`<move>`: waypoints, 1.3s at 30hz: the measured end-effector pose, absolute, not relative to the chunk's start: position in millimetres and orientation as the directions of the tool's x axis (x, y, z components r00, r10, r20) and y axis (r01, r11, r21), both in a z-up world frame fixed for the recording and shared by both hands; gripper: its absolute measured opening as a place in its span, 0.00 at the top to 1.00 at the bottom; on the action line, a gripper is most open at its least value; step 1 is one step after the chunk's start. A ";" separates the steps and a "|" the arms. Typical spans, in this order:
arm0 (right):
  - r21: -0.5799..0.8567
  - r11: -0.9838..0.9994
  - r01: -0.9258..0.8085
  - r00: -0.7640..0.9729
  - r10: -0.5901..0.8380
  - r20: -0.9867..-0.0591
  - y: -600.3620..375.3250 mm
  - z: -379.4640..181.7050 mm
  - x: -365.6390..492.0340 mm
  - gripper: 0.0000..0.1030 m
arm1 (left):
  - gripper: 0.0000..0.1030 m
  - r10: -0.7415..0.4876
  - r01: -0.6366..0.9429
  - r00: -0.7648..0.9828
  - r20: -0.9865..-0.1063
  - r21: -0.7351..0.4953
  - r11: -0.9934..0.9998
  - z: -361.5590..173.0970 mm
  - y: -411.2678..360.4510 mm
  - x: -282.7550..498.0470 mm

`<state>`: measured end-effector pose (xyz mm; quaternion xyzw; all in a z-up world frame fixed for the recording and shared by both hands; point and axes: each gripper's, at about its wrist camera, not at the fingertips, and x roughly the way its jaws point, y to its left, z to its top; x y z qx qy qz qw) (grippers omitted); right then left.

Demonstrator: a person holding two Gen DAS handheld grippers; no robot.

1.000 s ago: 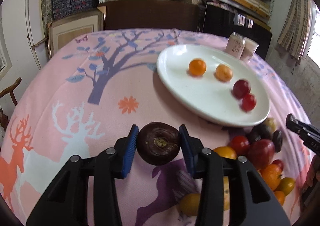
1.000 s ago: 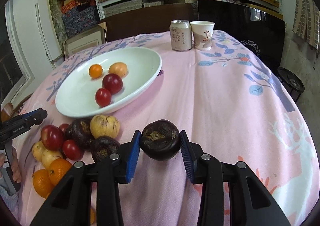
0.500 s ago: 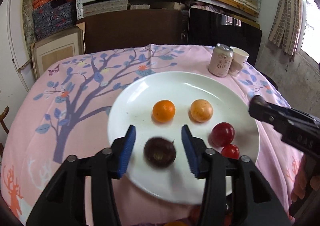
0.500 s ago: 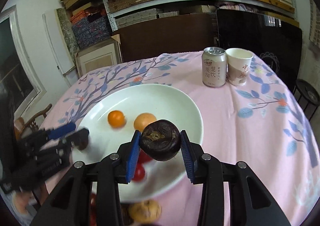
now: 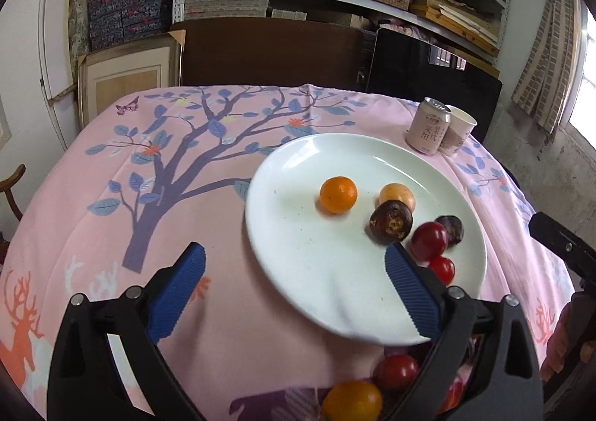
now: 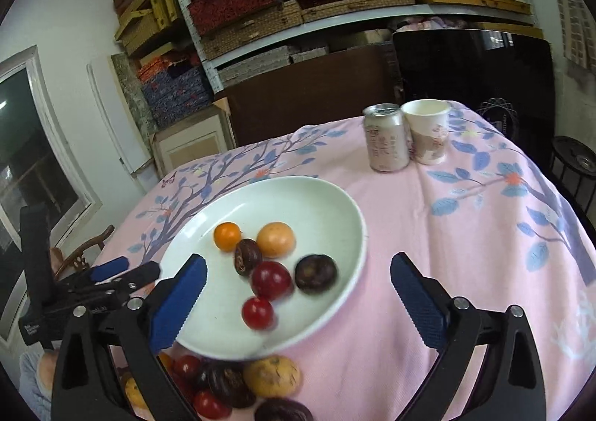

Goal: Organize fruits
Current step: 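Lower both dark purple fruits onto the white plate and open both tools, then withdraw both tools from the plate toward the remaining fruit pile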

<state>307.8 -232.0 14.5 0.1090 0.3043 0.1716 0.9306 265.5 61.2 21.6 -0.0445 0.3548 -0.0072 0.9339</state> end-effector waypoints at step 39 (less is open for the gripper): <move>0.385 0.895 -0.224 0.686 0.425 -0.591 -264.5 -23.1 222.5 0.03 | 0.05 -0.029 0.119 0.653 -0.757 0.065 0.991 -29.1 44.4 139.7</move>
